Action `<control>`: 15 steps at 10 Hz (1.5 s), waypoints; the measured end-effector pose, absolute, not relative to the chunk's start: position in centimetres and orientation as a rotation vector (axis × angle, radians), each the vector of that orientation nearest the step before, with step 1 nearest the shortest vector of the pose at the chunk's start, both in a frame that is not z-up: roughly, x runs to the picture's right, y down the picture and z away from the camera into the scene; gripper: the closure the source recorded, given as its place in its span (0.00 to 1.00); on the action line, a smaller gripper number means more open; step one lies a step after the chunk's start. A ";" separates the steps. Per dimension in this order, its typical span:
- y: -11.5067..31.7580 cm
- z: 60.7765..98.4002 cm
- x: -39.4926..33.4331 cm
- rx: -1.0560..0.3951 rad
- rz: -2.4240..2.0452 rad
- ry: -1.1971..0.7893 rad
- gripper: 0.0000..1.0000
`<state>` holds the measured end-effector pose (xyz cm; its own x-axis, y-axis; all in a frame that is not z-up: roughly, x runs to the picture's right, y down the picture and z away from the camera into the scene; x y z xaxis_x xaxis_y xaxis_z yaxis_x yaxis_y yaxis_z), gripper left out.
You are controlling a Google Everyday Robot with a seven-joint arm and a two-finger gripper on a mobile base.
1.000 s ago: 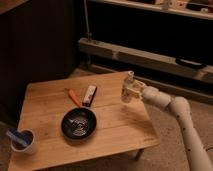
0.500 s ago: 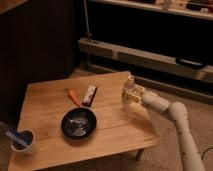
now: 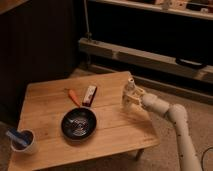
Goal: Stand the bottle upright
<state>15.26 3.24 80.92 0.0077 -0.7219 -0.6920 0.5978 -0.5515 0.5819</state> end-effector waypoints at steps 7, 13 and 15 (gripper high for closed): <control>5.9 81.9 14.3 1.276 -1.726 -0.165 0.40; 8.7 81.9 14.3 1.220 -1.752 -0.152 0.20; 9.3 81.5 15.0 1.191 -1.731 -0.149 0.20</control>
<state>14.95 9.27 81.54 -0.0276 -0.7672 -0.6408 0.6466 -0.5026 0.5738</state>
